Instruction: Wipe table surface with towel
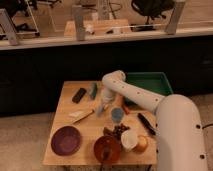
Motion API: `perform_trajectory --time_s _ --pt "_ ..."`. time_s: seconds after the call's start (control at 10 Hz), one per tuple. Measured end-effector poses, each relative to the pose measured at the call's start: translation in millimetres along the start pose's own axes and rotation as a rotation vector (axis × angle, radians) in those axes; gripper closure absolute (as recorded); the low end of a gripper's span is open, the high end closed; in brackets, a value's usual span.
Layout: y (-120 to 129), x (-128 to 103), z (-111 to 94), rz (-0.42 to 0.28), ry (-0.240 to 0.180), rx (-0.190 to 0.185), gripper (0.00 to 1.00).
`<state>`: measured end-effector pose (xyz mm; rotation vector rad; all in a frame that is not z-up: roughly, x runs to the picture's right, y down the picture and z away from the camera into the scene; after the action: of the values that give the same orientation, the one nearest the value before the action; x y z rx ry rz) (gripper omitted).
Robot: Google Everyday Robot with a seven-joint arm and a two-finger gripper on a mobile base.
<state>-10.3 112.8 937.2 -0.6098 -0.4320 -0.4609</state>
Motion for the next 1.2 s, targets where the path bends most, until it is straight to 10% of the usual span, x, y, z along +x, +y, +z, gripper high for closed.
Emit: perform_trajectory --time_s 0.7,1.2 --pt "-7 -66 8 -0.150 -0.033 -0.022 1.00" --pt "41 -43 -7 -0.098 -0.034 -0.039 1.00"
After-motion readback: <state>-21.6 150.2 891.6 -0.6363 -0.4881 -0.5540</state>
